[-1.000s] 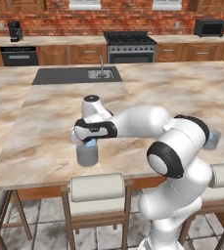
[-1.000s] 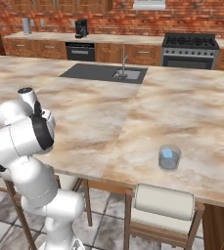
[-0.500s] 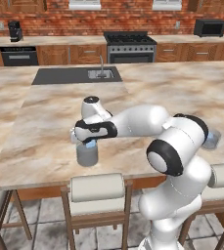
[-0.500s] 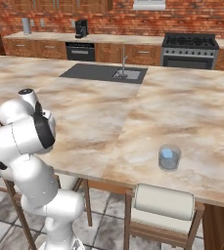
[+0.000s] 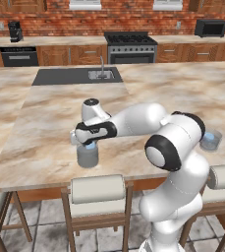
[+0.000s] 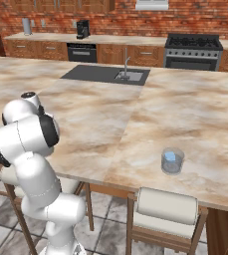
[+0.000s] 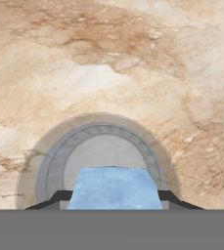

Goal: There are four ice cubes in the ice bowl. Place two ice cubes in each glass of water.

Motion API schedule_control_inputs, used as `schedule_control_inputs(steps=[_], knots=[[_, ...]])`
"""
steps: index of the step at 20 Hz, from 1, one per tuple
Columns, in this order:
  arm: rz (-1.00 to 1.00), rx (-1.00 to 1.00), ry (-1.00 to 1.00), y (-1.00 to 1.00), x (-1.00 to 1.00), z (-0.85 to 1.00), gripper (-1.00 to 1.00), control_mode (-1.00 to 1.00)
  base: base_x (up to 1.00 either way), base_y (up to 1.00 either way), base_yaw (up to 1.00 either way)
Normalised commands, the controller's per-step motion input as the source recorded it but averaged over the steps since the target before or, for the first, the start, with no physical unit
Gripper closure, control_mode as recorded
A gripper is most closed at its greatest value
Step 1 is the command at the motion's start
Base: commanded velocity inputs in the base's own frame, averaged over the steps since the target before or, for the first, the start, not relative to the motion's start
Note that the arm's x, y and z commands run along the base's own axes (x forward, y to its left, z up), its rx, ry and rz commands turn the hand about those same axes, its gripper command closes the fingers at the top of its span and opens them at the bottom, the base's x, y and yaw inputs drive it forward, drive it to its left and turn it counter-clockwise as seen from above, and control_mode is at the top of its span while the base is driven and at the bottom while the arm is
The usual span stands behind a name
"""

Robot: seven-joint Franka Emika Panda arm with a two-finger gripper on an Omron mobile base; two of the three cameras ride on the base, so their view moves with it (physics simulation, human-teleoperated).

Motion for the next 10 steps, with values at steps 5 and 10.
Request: schedule_control_inputs(steps=[5,10], knots=[[0.0,0.0,0.0,0.11,0.06,-0.16,1.0,-1.0,0.0,0.0,0.0],[0.0,0.0,0.0,0.07,0.18,-0.15,1.0,-1.0,0.0,0.0,0.0]])
